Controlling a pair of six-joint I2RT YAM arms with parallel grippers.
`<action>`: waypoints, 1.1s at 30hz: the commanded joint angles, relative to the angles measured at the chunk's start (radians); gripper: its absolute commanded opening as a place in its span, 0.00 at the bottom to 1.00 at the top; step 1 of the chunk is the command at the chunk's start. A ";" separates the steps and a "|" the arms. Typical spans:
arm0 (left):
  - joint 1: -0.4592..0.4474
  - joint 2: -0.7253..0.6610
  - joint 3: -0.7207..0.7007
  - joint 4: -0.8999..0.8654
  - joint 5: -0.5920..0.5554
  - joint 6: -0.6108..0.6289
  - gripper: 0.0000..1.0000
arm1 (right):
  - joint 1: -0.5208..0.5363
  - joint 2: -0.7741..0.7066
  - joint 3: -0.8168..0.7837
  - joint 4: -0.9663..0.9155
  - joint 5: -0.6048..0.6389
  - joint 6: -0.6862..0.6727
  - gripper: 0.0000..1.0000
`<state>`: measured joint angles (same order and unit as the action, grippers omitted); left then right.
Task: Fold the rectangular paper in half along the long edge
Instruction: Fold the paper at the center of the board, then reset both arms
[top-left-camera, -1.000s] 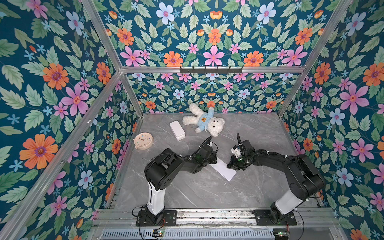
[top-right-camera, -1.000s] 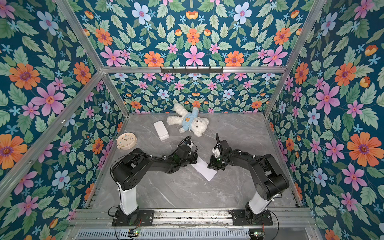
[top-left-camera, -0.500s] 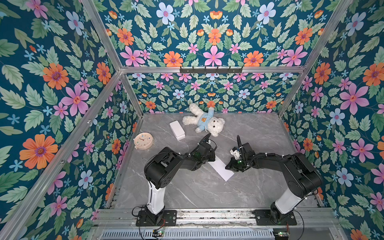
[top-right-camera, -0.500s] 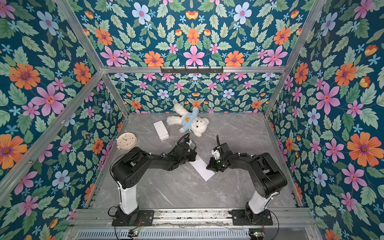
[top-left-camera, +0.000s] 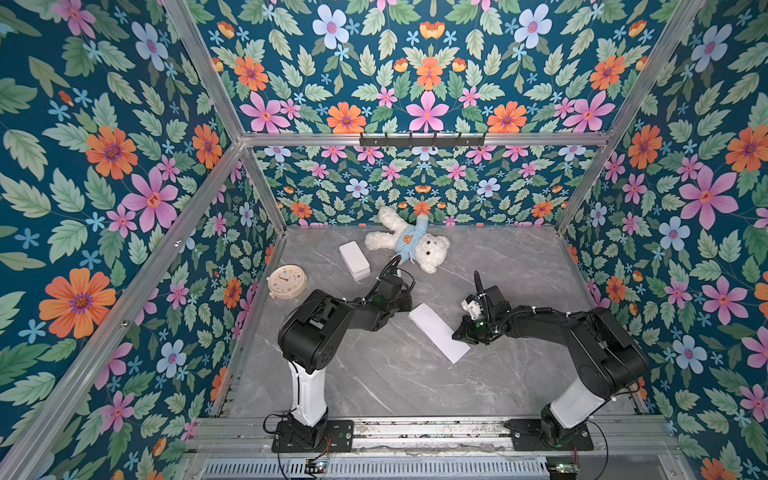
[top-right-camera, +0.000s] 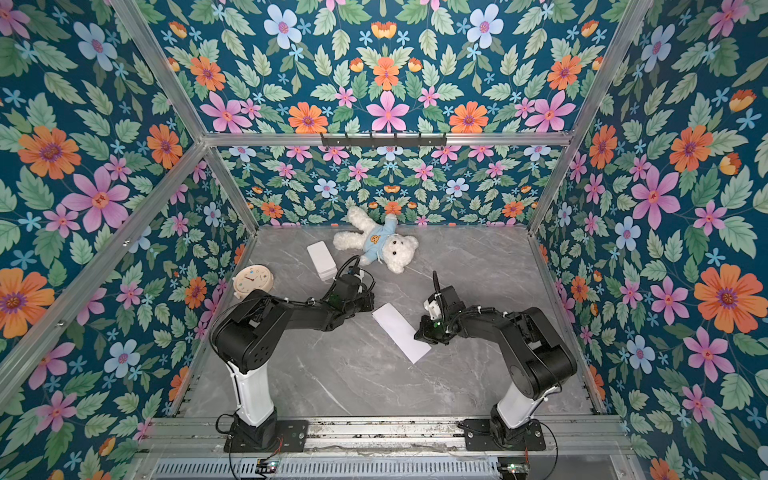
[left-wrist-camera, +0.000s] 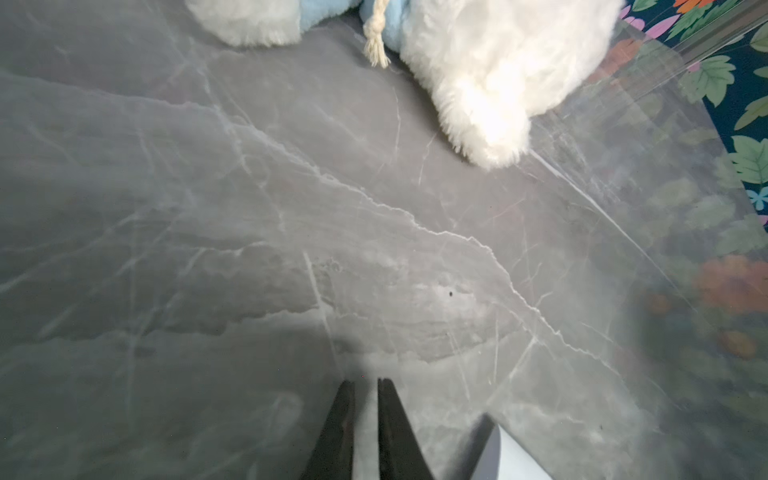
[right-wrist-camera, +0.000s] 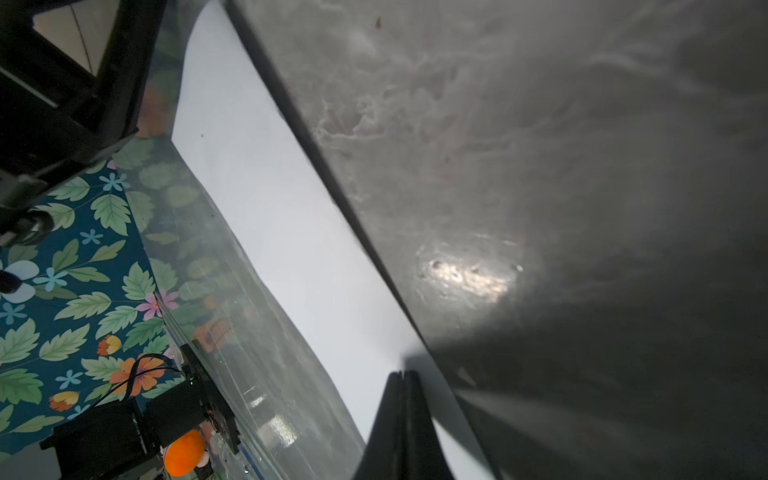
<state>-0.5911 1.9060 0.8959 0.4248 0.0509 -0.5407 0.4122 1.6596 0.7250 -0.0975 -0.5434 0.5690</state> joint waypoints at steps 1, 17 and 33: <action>0.001 -0.044 -0.011 -0.022 -0.018 0.039 0.18 | 0.000 -0.030 0.011 -0.109 0.074 0.006 0.03; 0.017 -0.491 -0.279 0.029 -0.297 0.220 0.92 | -0.065 -0.294 0.080 -0.017 0.250 -0.082 0.79; 0.362 -0.798 -0.556 0.138 -0.400 0.574 0.99 | -0.274 -0.353 -0.169 0.546 0.956 -0.497 0.99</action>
<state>-0.2760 1.1099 0.3714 0.5030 -0.3416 -0.0353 0.1692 1.3094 0.5583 0.2913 0.2920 0.1692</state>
